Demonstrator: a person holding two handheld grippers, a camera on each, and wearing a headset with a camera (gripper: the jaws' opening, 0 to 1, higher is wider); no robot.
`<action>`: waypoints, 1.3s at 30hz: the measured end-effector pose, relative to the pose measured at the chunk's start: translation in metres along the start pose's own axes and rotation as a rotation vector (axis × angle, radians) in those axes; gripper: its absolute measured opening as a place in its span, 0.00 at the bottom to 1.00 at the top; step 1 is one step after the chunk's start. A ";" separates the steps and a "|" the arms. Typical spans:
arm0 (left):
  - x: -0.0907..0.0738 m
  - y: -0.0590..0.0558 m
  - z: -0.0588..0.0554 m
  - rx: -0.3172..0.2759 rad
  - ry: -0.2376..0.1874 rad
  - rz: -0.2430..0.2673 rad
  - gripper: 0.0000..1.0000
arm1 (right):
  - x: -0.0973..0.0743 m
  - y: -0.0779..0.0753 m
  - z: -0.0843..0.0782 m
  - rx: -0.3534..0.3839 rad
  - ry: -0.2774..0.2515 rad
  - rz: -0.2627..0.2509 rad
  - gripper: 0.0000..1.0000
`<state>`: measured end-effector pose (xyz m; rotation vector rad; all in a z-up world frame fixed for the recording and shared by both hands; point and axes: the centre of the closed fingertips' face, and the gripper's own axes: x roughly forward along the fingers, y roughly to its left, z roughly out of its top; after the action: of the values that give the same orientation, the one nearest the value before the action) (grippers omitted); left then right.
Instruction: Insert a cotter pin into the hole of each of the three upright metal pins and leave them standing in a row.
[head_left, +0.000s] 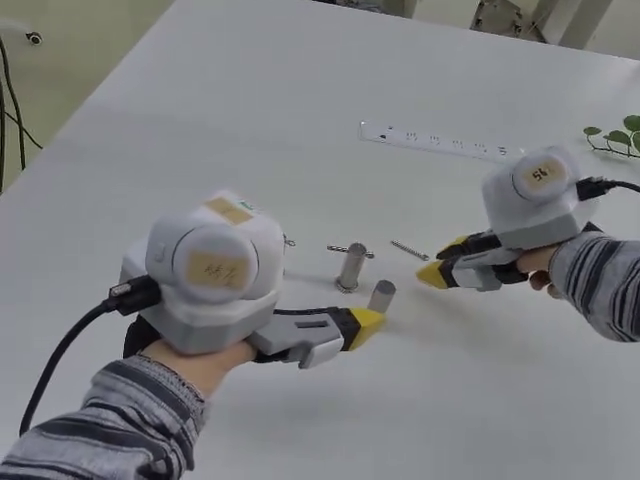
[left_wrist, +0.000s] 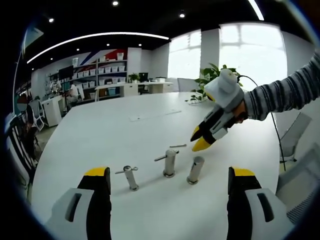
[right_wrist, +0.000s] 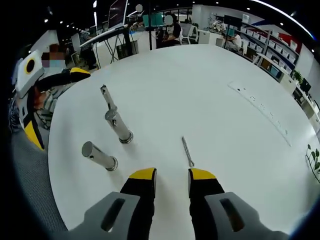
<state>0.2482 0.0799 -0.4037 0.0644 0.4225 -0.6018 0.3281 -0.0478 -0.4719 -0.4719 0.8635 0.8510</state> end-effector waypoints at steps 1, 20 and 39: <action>0.000 0.001 0.000 -0.002 0.001 0.001 0.97 | 0.002 -0.003 0.000 -0.012 0.008 -0.001 0.20; 0.002 -0.002 -0.003 -0.017 0.014 -0.012 0.94 | 0.026 -0.019 0.004 -0.035 0.099 0.033 0.07; 0.002 -0.005 -0.003 -0.005 0.020 -0.023 0.92 | 0.025 -0.024 0.002 -0.198 0.132 -0.011 0.00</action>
<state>0.2463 0.0754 -0.4071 0.0607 0.4447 -0.6234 0.3572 -0.0496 -0.4902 -0.7116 0.9004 0.9074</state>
